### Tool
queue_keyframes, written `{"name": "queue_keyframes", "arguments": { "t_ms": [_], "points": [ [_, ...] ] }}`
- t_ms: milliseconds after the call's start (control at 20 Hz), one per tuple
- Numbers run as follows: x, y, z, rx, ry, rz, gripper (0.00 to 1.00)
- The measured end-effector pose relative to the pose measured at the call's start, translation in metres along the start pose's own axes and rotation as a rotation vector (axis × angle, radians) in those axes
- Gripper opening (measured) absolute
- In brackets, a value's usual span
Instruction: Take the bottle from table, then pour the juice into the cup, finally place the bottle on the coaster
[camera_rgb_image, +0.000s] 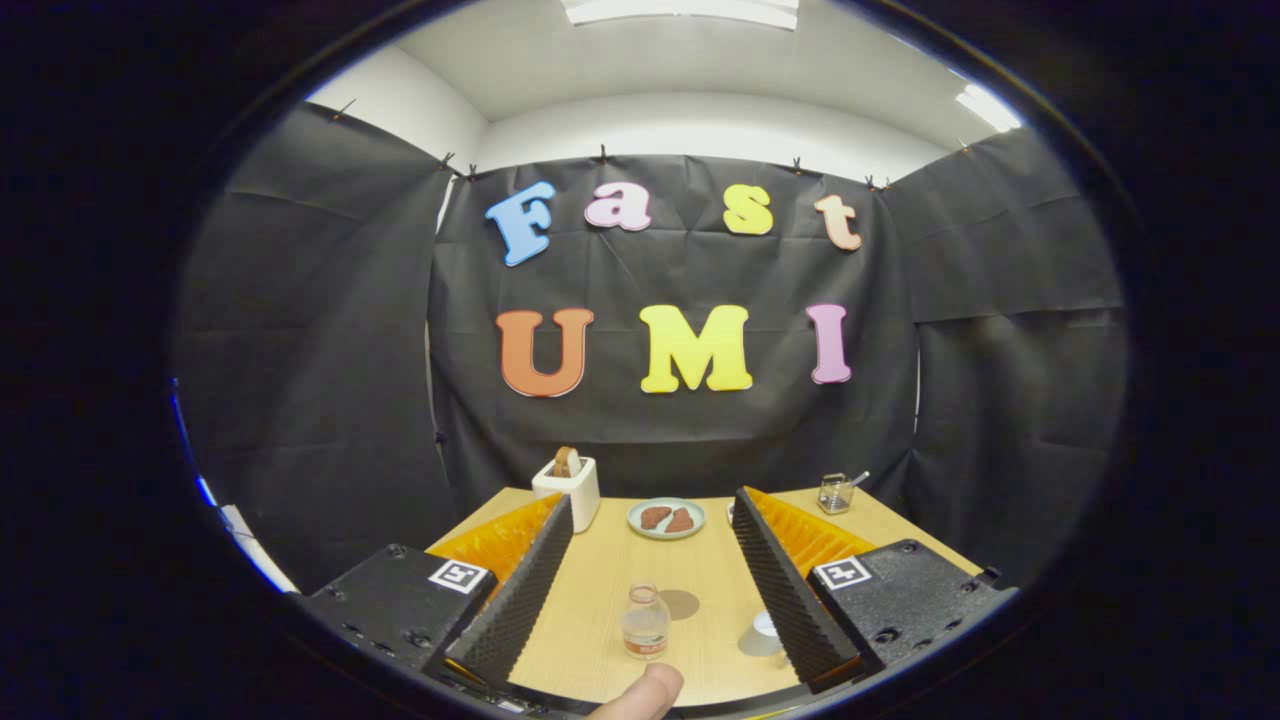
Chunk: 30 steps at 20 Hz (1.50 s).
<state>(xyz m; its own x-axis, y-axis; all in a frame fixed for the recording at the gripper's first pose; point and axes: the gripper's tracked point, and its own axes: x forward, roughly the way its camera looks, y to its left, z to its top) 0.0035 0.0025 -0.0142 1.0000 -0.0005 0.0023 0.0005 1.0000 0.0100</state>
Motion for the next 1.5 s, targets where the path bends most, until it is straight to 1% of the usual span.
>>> {"name": "queue_keyframes", "arguments": {
  "t_ms": [600,800,1150,1500],
  "points": [
    [0.001,0.005,-0.016,0.007,-0.025,-0.014,1.00],
    [0.004,0.007,-0.029,0.012,-0.030,-0.022,1.00],
    [0.033,0.009,-0.084,-0.007,0.032,-0.019,1.00],
    [0.051,0.005,-0.125,-0.002,0.032,-0.036,1.00]
  ]
}}
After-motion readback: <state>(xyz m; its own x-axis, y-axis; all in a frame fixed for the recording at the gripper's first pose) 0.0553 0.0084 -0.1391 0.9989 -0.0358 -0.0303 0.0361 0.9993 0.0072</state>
